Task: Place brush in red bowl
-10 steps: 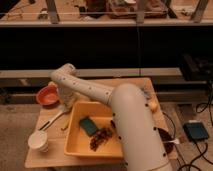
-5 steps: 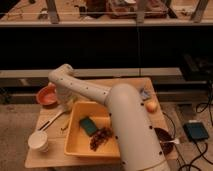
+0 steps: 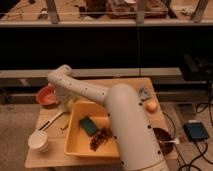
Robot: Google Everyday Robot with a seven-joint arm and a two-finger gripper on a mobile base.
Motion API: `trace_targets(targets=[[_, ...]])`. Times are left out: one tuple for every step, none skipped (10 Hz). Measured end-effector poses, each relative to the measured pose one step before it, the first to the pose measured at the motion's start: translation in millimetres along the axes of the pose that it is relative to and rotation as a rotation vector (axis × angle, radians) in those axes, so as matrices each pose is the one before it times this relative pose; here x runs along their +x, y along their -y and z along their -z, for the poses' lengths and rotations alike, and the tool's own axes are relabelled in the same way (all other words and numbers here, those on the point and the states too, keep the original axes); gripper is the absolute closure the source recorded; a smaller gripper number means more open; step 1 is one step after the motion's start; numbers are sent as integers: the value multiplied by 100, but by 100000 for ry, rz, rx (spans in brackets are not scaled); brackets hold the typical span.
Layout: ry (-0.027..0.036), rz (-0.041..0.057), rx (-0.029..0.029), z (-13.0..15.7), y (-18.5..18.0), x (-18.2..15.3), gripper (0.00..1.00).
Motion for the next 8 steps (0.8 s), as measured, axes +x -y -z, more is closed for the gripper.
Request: trace_targets(targets=[[212,-83,-114,-167,4,-21,33],[296,-107,-210,-262,-24,-32,33],[325,-153,-220,-310,2,-8,33],[190,-130,-121,-180,33,13,33],[209,-112,-89,-126,66,15,33],[40,-82,-154,-59,57,43,33],[141,-76,-231,-85,71,4,36],[145,-84,-111,-69,84,-23,44]])
